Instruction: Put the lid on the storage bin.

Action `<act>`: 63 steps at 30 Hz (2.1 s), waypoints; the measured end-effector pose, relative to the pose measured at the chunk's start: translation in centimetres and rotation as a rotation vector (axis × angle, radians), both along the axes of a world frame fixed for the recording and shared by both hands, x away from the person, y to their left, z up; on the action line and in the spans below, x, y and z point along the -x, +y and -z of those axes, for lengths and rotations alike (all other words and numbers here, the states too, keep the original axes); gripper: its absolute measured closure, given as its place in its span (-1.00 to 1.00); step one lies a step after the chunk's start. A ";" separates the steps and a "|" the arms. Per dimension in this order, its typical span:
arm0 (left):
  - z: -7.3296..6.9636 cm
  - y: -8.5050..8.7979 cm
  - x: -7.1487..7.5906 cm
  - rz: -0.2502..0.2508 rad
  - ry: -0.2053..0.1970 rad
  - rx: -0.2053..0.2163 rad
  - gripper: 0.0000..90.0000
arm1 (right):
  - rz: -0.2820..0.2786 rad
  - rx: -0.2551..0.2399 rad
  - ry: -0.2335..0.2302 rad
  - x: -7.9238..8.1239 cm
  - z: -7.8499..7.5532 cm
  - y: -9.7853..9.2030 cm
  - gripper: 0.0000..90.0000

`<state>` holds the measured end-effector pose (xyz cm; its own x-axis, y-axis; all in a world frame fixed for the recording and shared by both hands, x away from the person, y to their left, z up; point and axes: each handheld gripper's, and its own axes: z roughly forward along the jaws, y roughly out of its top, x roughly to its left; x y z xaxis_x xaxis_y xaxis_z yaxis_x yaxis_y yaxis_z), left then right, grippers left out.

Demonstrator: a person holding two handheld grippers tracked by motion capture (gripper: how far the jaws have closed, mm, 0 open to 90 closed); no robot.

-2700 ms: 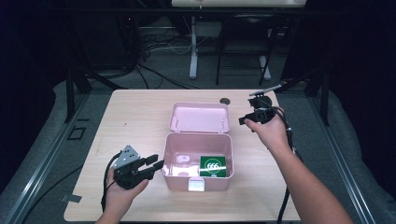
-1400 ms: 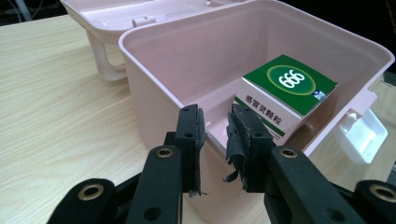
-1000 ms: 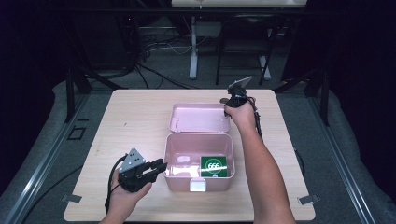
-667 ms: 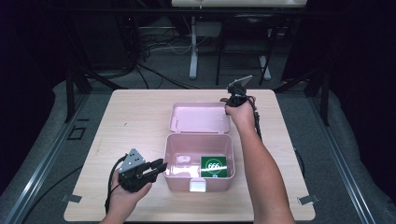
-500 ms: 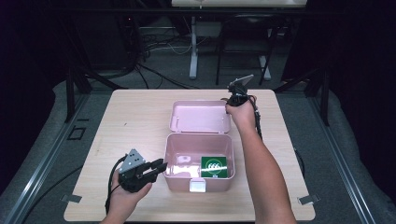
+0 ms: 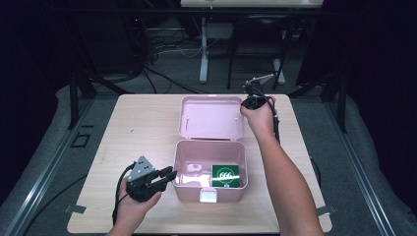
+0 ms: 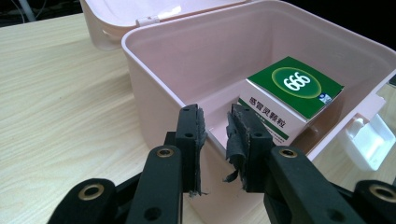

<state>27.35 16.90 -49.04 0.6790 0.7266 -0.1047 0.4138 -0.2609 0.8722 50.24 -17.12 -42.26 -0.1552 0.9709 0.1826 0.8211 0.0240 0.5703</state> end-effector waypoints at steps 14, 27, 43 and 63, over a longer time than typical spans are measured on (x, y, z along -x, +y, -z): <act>0.1 0.0 -0.1 0.001 0.005 0.009 0.64 | -0.030 0.001 -0.072 2.1 -2.0 -0.5 0.92; 0.1 0.0 -0.1 -0.003 0.001 0.003 0.64 | -0.042 -0.005 -0.118 3.5 -3.3 -0.5 0.94; 0.0 -0.1 -0.1 -0.001 0.007 -0.003 0.64 | -0.078 0.003 -0.175 5.5 -4.4 -0.6 0.94; 0.0 -0.1 -0.2 -0.008 0.006 -0.001 0.65 | -0.130 0.003 -0.247 8.5 -5.4 -1.0 0.94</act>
